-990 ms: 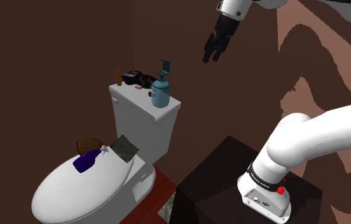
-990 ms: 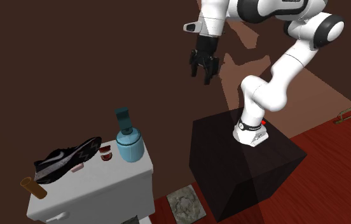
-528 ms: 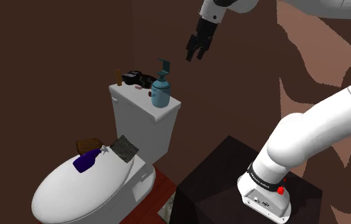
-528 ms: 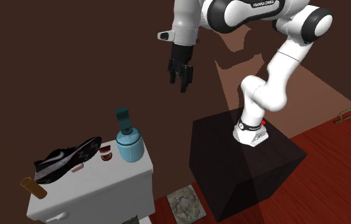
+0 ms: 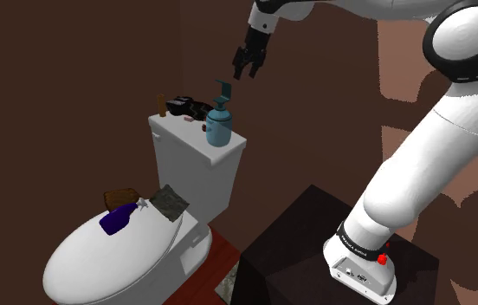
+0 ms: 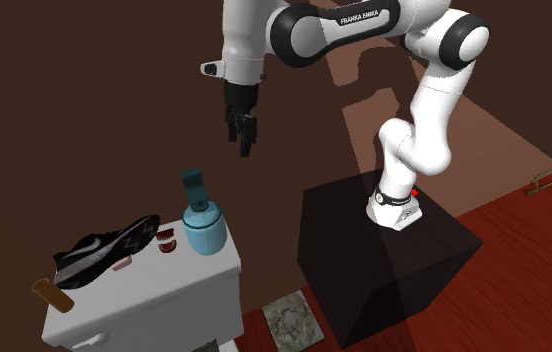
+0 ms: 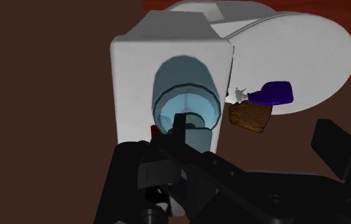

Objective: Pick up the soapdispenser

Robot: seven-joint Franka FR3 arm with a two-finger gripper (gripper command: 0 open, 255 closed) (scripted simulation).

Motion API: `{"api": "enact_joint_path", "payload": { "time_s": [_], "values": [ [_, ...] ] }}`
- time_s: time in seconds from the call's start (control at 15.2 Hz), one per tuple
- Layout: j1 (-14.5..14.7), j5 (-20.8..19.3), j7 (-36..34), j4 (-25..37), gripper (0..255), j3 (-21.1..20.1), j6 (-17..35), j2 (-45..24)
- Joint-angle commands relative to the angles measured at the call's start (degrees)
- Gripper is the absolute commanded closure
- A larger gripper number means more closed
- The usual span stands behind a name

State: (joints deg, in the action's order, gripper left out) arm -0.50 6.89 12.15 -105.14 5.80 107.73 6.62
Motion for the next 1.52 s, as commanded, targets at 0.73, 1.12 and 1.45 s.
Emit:
{"api": "enact_joint_path", "payload": {
  "time_s": [0.73, 1.12, 1.45],
  "values": [
    [-1.0, 2.2, 1.7, 18.9, 0, 0.6, 1.7, -20.8],
    [-0.9, 2.3, 2.1, 16.2, 255, 0.6, 4.4, -20.8],
    [-1.0, 2.3, 2.1, 16.3, 255, 0.6, 4.3, -20.8]
  ]
}}
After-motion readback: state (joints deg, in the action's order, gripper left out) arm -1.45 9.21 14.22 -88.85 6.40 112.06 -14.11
